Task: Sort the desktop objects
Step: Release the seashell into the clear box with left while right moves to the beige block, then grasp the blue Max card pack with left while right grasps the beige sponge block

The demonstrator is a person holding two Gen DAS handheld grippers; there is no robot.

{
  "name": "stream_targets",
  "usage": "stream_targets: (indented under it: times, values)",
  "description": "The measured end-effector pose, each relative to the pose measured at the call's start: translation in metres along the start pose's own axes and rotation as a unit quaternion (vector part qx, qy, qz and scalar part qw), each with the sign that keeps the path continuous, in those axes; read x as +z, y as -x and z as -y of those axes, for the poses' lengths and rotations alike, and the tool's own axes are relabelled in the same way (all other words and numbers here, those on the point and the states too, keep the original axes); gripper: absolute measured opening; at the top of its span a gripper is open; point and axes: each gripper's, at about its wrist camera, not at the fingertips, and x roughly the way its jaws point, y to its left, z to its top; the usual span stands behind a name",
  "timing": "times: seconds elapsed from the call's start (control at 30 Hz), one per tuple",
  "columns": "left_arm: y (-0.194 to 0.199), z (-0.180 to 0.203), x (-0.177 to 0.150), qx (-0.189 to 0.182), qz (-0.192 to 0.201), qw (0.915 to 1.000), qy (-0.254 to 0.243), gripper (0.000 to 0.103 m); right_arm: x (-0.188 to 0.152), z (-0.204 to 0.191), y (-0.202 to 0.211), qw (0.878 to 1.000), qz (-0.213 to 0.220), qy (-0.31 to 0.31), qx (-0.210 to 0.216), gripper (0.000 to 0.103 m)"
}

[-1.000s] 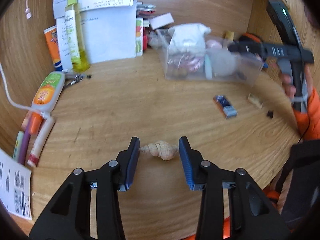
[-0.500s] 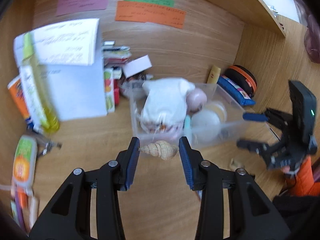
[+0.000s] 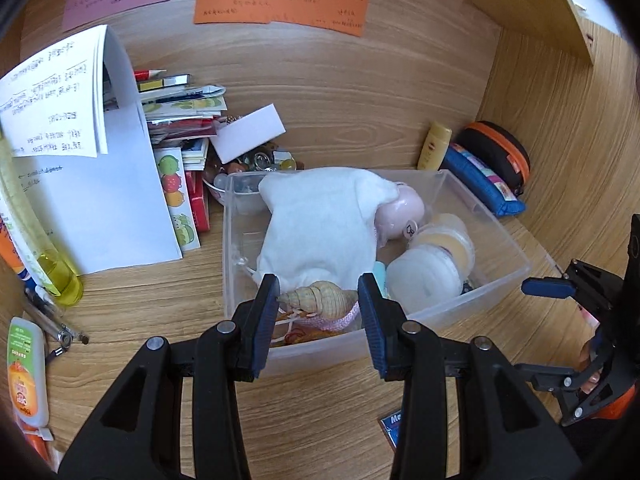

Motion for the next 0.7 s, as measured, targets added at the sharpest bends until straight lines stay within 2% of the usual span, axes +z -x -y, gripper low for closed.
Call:
stream_targets:
  times: [0.27, 0.33, 0.5, 0.57, 0.7]
  values:
    - [0.003, 0.004, -0.003, 0.006, 0.012, 0.9999, -0.011, 0.043, -0.019, 0.002, -0.01, 0.999, -0.033, -0.019, 0.002, 0.08]
    - [0.008, 0.008, -0.006, 0.011, 0.018, 0.9997, -0.016, 0.048, -0.025, 0.001, -0.011, 0.999, -0.04, -0.021, 0.001, 0.08]
    - [0.029, 0.024, -0.025, -0.004, 0.033, 0.9989, -0.033, 0.063, -0.037, -0.001, -0.009, 0.999, -0.045, -0.023, -0.004, 0.08]
    - [0.034, 0.033, -0.037, -0.006, 0.029, 0.9987, -0.042, 0.067, -0.04, 0.0, -0.011, 0.999, -0.045, -0.027, -0.005, 0.08]
    - [0.035, 0.049, -0.064, -0.014, -0.004, 0.9979, -0.063, 0.072, -0.04, 0.001, -0.014, 0.998, -0.047, -0.033, -0.007, 0.08]
